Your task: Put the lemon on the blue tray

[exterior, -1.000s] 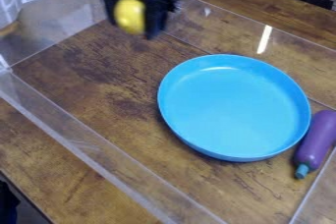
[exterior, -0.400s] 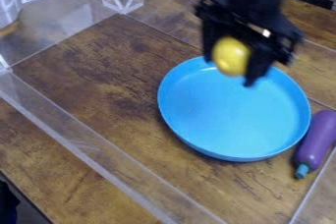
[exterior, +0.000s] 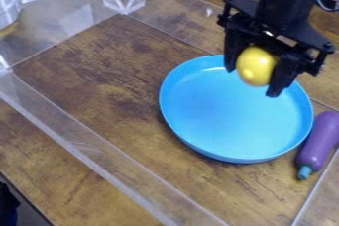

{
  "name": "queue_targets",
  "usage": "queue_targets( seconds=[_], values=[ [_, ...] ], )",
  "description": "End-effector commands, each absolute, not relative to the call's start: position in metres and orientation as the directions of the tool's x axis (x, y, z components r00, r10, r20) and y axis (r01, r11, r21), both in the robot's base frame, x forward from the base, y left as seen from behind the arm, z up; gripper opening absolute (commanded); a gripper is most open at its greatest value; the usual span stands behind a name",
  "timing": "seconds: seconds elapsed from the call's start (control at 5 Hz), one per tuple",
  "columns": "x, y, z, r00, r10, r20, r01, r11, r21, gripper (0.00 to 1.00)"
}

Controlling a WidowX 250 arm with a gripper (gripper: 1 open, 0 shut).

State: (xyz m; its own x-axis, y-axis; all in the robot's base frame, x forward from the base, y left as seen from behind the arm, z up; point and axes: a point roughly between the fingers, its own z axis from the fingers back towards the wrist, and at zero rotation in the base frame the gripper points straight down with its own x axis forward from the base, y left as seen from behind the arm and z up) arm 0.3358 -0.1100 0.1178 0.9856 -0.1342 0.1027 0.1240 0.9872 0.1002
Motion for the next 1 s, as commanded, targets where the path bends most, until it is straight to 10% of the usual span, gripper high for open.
queue_targets(
  seconds=[0.0, 0.8],
  values=[
    [0.341, -0.108, 0.137, 0.987, -0.091, 0.133, 0.079, 0.993, 0.093, 0.0],
    [0.333, -0.105, 0.108, 0.998, -0.017, 0.063, 0.01, 0.993, 0.115, 0.0]
  ],
)
